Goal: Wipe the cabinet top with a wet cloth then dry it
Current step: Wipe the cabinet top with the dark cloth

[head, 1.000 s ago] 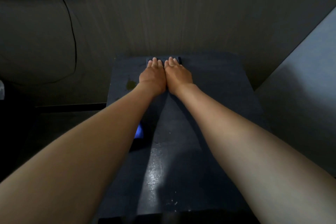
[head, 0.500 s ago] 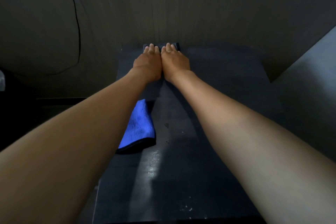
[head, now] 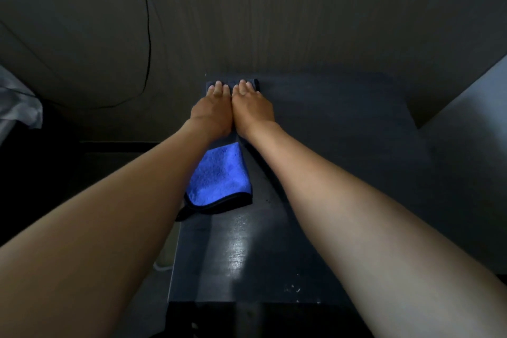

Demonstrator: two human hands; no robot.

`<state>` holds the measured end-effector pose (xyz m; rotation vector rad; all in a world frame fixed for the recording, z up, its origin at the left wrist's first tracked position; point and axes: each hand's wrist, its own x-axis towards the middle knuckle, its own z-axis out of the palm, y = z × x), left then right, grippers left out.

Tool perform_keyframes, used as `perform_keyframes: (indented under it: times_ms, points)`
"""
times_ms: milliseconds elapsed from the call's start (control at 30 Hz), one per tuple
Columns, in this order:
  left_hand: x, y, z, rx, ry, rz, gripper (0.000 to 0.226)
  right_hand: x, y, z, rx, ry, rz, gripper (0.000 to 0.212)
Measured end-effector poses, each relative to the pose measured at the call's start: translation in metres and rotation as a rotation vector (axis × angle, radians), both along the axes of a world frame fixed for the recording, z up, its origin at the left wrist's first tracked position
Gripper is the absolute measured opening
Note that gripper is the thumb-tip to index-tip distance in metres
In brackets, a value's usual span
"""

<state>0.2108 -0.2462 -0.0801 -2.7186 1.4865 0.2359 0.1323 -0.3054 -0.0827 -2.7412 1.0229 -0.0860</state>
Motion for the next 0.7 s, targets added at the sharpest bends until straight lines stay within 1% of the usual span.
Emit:
perform_keyframes:
  times_ms: [100, 133, 333, 700]
  points:
    - [-0.007, 0.014, 0.0, 0.007, -0.005, 0.004, 0.075, -0.006, 0.011, 0.001, 0.005, 0.01, 0.018, 0.048]
    - [-0.009, 0.019, 0.001, 0.01, -0.007, 0.005, 0.075, -0.008, 0.015, 0.002, 0.014, 0.017, 0.024, 0.048]
    - [-0.014, 0.041, 0.005, 0.029, -0.013, -0.001, 0.06, -0.019, 0.04, 0.009, 0.038, 0.04, 0.046, 0.047]
    - [-0.038, 0.076, 0.008, 0.045, -0.033, 0.017, 0.055, -0.042, 0.073, 0.018, 0.016, 0.055, 0.07, 0.047]
